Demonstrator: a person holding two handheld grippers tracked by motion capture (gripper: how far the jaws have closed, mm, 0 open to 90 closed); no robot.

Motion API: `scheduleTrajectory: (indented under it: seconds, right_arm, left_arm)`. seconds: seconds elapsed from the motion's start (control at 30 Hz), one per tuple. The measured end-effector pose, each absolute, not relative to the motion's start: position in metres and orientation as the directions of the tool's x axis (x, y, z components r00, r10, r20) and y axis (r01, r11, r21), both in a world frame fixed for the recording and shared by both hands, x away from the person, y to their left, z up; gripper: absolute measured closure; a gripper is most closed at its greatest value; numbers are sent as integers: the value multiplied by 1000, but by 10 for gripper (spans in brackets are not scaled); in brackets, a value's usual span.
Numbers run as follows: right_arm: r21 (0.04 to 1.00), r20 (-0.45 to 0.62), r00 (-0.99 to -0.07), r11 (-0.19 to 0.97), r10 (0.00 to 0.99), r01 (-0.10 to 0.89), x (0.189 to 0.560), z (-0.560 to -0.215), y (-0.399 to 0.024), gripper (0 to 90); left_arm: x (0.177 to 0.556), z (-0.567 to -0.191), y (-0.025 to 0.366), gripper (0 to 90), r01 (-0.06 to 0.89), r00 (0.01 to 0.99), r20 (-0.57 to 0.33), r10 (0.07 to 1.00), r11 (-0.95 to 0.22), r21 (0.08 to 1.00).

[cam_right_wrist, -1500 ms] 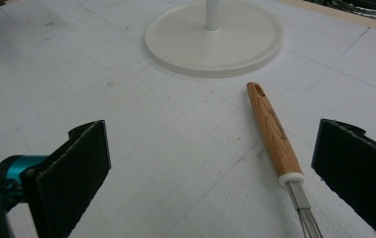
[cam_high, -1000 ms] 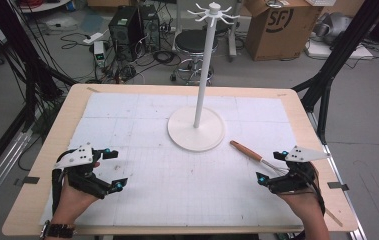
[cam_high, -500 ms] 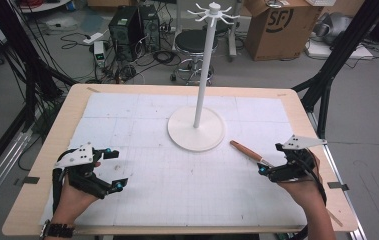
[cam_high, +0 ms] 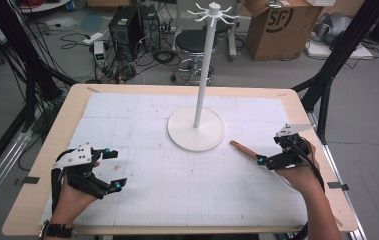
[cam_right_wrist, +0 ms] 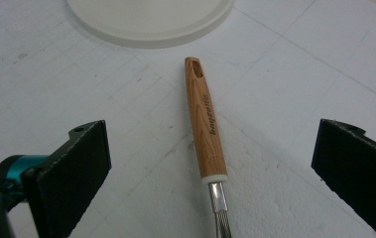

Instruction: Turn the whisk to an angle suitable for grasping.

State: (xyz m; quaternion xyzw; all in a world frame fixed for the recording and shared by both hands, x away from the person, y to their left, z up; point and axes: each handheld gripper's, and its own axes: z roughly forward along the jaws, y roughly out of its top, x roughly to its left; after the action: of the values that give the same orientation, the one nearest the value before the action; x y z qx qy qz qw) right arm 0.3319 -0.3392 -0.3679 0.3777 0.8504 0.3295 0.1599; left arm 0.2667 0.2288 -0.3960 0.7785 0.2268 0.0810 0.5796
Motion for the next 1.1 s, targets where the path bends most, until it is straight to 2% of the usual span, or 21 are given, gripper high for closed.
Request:
scheduleTrajectory:
  seconds: [0.27,0.5,0.53,0.9,1.1]
  right_arm:
    - [629,4,-650,503,760,592,350,-381,-339,10]
    - [570,16,-672,545,741,615,365,-390,-328,70]
    - [561,45,-682,546,730,622,368,-391,-328,191]
    - [489,86,-683,567,725,663,379,-398,-331,350]
    - [397,102,-665,583,740,709,382,-408,-333,459]
  left_arm:
    - [268,-397,226,17,261,887,-137,442,-234,936]
    - [269,-398,225,17,258,890,-132,436,-242,935]
    - [269,-398,224,17,259,889,-132,437,-243,935]
    - [270,-401,224,17,268,888,-137,439,-250,930]
    - [270,-401,224,17,268,889,-141,437,-245,932]
